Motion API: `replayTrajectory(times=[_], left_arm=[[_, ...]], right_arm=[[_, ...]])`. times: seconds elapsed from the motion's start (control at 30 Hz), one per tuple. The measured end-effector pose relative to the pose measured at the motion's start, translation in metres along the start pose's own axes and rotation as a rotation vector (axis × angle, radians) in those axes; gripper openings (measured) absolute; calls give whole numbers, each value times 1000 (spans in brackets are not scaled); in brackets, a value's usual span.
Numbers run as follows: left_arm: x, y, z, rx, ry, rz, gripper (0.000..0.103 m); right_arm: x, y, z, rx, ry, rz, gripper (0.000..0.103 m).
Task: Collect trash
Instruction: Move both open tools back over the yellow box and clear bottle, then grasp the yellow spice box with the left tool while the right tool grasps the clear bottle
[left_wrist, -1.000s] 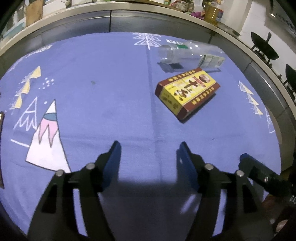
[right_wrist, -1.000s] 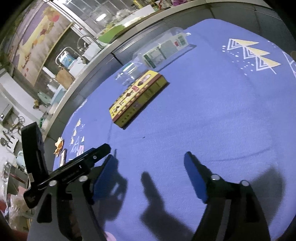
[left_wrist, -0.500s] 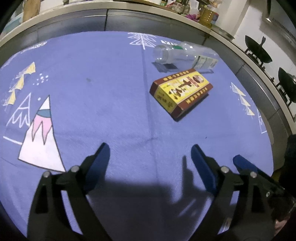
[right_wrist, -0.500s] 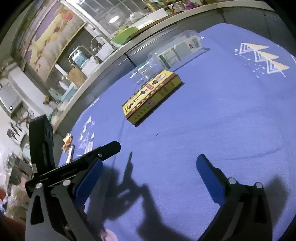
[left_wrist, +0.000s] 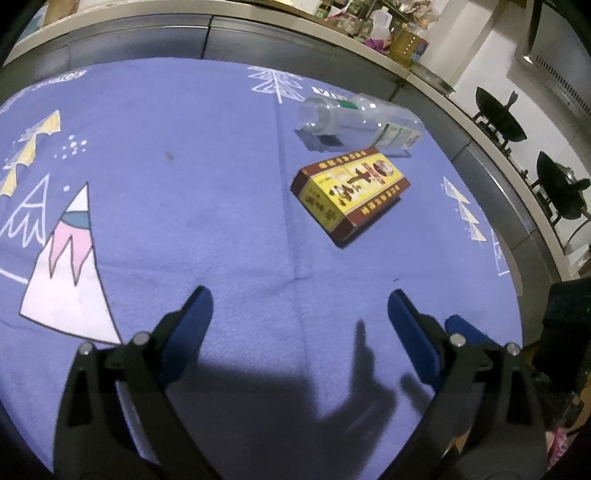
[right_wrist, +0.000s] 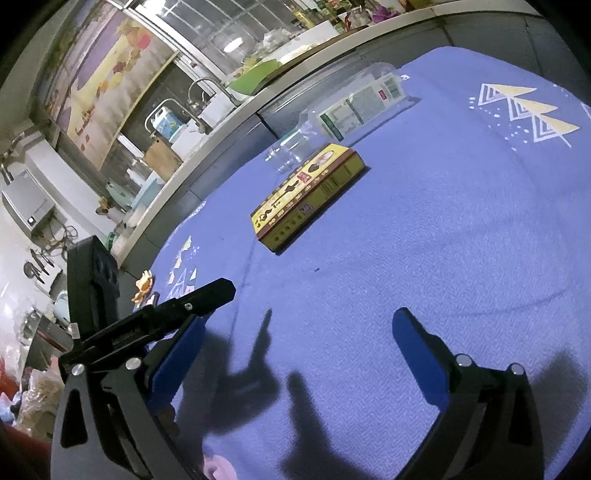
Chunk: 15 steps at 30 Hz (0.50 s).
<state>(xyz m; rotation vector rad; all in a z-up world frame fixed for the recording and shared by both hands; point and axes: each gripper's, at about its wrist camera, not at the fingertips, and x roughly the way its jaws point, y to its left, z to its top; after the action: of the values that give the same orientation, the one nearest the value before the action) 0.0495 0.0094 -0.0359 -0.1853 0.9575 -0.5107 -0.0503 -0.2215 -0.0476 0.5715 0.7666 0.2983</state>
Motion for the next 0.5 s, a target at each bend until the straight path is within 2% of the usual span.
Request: replayTrajectory(times=[0.2, 0.27, 0.37, 0.5], left_arm=[[-5, 6, 1, 7, 29, -14, 92], [-11, 8, 4, 32, -1, -15, 92], [-20, 2, 17, 110, -53, 14, 92], [-17, -24, 42, 262, -86, 37, 92]], right_arm=[[-1, 1, 0, -10, 0, 7, 96], [-1, 1, 1, -12, 9, 5, 96], [-2, 2, 1, -17, 18, -11, 96], [-3, 4, 0, -52, 10, -68, 82]])
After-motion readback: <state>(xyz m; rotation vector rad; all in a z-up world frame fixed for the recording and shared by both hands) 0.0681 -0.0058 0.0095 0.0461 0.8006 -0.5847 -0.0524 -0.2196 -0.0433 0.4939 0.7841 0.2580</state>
